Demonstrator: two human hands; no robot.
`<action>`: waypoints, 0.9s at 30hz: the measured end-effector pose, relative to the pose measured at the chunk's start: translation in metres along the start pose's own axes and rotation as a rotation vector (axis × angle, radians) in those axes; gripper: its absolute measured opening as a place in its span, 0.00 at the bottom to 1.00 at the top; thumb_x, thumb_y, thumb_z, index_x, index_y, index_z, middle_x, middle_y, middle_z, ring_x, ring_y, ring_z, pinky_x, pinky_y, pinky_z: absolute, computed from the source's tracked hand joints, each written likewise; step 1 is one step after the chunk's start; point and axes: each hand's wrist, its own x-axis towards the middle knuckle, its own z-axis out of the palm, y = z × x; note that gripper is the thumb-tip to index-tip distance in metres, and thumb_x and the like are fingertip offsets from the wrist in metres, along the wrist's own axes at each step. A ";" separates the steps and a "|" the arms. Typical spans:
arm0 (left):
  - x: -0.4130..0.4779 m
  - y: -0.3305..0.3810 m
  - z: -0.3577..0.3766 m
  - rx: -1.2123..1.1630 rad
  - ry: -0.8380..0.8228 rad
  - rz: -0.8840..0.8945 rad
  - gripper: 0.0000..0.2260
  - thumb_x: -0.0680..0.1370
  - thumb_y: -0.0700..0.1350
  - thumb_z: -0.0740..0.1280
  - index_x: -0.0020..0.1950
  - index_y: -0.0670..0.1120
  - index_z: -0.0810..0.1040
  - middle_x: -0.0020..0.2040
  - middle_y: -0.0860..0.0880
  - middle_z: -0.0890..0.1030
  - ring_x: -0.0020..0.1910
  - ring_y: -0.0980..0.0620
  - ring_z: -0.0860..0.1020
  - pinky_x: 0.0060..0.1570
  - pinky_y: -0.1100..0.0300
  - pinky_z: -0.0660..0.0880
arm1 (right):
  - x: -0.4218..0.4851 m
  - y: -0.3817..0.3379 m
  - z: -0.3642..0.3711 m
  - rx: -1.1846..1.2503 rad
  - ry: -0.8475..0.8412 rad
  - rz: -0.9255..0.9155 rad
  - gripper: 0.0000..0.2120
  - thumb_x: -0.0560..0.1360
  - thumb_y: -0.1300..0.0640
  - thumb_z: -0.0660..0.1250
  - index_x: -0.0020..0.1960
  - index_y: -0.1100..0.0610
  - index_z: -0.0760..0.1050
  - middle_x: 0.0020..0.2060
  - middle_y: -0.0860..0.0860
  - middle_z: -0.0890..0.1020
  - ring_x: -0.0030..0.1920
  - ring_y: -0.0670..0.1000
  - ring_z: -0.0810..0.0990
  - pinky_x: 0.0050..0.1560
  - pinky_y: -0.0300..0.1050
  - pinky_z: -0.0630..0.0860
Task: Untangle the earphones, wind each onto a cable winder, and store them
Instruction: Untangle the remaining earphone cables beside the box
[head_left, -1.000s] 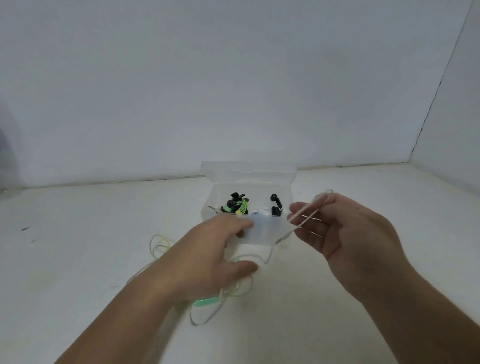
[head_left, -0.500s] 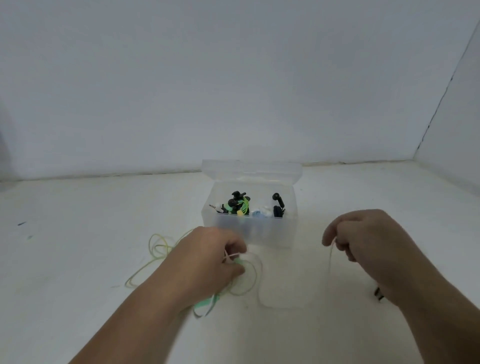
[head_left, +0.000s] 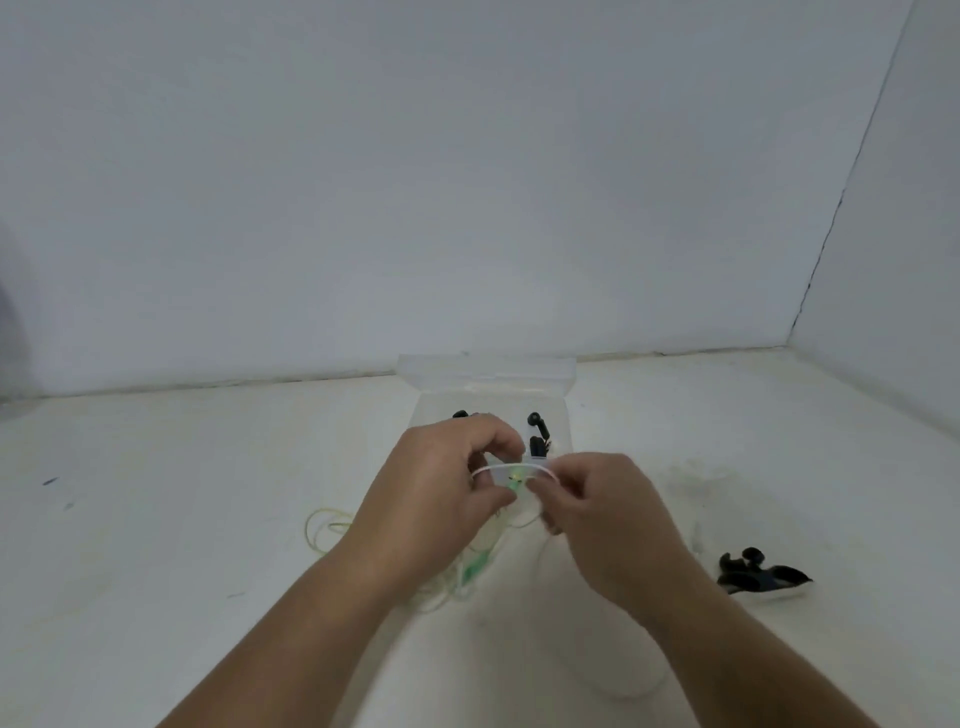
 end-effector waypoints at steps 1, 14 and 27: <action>0.005 -0.001 -0.003 0.003 -0.039 -0.005 0.17 0.68 0.42 0.79 0.49 0.59 0.80 0.41 0.60 0.82 0.37 0.59 0.77 0.37 0.69 0.73 | 0.003 -0.003 -0.006 0.003 0.068 0.041 0.13 0.78 0.55 0.67 0.36 0.54 0.81 0.22 0.45 0.72 0.25 0.44 0.68 0.30 0.44 0.69; -0.001 -0.040 -0.037 -0.266 -0.092 -0.186 0.04 0.68 0.47 0.79 0.35 0.53 0.86 0.27 0.53 0.77 0.27 0.57 0.70 0.29 0.63 0.66 | 0.016 0.025 -0.042 1.328 0.048 0.371 0.22 0.83 0.49 0.53 0.54 0.61 0.82 0.29 0.54 0.76 0.27 0.52 0.75 0.39 0.50 0.81; 0.001 -0.074 -0.067 -0.058 0.666 -0.684 0.18 0.68 0.40 0.77 0.31 0.46 0.66 0.23 0.54 0.71 0.23 0.52 0.72 0.32 0.58 0.64 | 0.011 0.032 -0.074 1.314 0.449 0.312 0.17 0.81 0.58 0.52 0.53 0.62 0.79 0.49 0.58 0.87 0.51 0.54 0.86 0.55 0.49 0.81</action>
